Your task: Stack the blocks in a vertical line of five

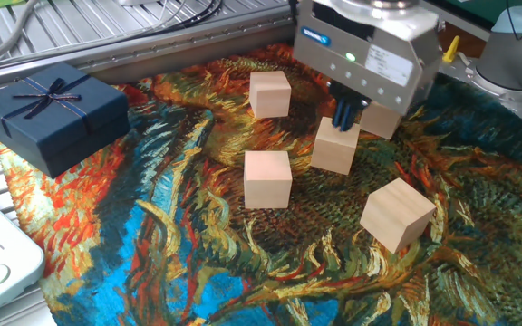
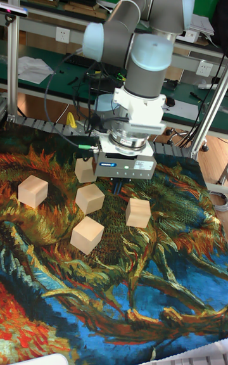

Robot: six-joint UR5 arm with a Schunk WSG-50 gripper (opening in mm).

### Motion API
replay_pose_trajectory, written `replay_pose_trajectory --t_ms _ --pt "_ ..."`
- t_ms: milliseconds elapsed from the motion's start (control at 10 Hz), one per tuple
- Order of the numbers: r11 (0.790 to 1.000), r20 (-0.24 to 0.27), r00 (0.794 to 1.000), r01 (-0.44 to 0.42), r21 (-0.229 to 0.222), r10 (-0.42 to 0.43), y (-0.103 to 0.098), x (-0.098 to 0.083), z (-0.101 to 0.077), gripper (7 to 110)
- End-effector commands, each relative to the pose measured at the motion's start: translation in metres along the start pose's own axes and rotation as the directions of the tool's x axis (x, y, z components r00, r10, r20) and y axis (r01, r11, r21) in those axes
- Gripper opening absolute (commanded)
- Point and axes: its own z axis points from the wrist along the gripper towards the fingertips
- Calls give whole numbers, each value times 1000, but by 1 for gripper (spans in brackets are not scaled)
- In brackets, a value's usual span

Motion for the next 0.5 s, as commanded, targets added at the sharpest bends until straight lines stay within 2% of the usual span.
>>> replay_pose_trajectory --t_ms 0,100,200,300,400 --pt "1000 -3 1000 6 12 -6 15 12 10 7" --pt "999 -4 1000 4 40 -4 9 13 11 7" --pt "999 2 1000 -22 31 22 11 11 10 7" --pt "998 4 999 -43 51 42 6 11 9 7" --pt "995 7 995 -101 6 101 18 9 7 7"
